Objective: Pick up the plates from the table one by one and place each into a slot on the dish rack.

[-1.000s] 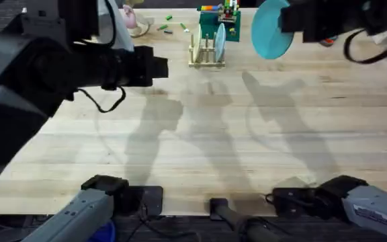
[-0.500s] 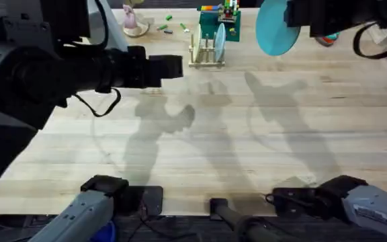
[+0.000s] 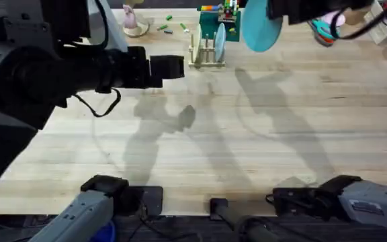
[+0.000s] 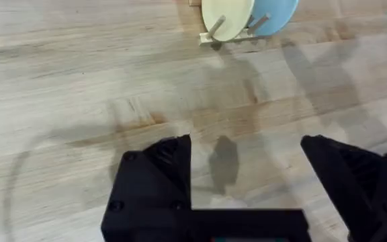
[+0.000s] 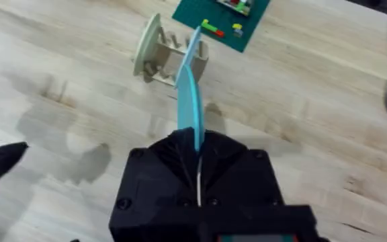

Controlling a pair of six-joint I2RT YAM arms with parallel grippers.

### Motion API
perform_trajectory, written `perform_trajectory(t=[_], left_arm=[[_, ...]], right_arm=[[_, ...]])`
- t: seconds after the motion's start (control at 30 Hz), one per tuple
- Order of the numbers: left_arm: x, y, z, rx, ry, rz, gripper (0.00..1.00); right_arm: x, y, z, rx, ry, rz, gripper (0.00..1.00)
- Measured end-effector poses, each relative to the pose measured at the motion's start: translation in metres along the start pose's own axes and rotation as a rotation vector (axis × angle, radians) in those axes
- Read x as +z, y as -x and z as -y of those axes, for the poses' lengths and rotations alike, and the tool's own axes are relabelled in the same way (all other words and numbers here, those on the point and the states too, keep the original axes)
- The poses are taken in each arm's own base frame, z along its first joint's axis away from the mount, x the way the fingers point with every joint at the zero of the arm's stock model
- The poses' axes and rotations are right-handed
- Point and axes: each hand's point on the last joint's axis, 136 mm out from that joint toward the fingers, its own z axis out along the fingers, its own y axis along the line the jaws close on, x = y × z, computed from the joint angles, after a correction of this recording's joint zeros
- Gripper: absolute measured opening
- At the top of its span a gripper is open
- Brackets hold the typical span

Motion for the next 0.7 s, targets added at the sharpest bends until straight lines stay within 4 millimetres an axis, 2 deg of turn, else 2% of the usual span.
perform_trajectory(t=[0.53, 0.7], left_arm=[[0.000, 0.000, 0.000, 0.000, 0.000, 0.000, 0.995], [0.000, 0.000, 0.000, 0.000, 0.000, 0.000, 0.995]], right_arm=[[0.040, 0.040, -0.035, 0.000, -0.022, -0.084, 0.030], [0.053, 0.046, -0.045, 0.015, -0.025, -0.089, 0.030]])
